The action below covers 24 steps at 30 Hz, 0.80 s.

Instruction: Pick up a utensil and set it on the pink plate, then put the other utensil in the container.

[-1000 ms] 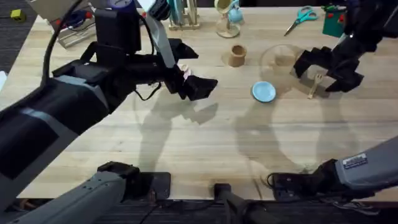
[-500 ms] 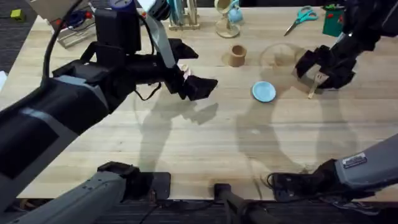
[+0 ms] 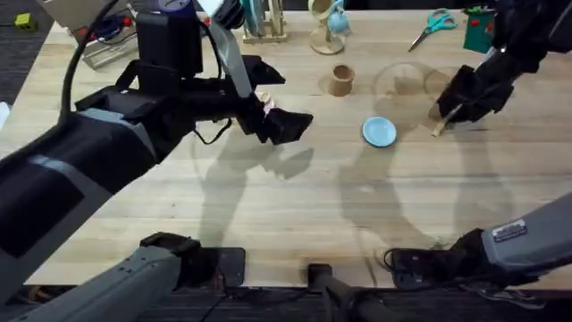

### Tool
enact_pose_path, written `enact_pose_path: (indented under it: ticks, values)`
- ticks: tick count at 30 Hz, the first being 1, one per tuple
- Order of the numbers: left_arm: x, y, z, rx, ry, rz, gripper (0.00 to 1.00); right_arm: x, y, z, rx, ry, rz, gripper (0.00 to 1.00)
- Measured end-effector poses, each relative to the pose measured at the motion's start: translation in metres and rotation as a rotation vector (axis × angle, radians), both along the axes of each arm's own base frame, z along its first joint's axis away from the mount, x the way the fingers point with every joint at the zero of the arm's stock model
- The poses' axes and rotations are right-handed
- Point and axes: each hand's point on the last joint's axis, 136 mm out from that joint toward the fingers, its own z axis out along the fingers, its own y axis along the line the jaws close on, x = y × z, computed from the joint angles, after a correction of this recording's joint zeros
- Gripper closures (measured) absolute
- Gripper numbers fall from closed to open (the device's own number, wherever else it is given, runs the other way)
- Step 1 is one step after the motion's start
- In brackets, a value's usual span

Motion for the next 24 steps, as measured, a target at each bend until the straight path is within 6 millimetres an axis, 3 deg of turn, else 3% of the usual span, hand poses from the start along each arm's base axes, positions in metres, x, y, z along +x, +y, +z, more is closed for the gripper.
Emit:
enact_pose_path:
  ticks: [2, 16, 19, 24]
  values:
    - [0.0, 0.0, 0.0, 0.0, 0.0, 0.0, 0.026, 0.0, -0.001, 0.001, -0.002, -0.001, -0.001, 0.961]
    - [0.0, 0.0, 0.0, 0.0, 0.0, 0.0, 0.026, -0.01, 0.0, 0.007, -0.001, 0.027, 0.008, 0.97]
    - [0.0, 0.0, 0.0, 0.0, 0.0, 0.0, 0.026, -0.006, -0.001, 0.025, -0.019, -0.021, 0.038, 0.97]
    - [0.0, 0.0, 0.0, 0.0, 0.0, 0.0, 0.026, 0.004, -0.004, 0.08, -0.073, -0.169, 0.116, 0.97]
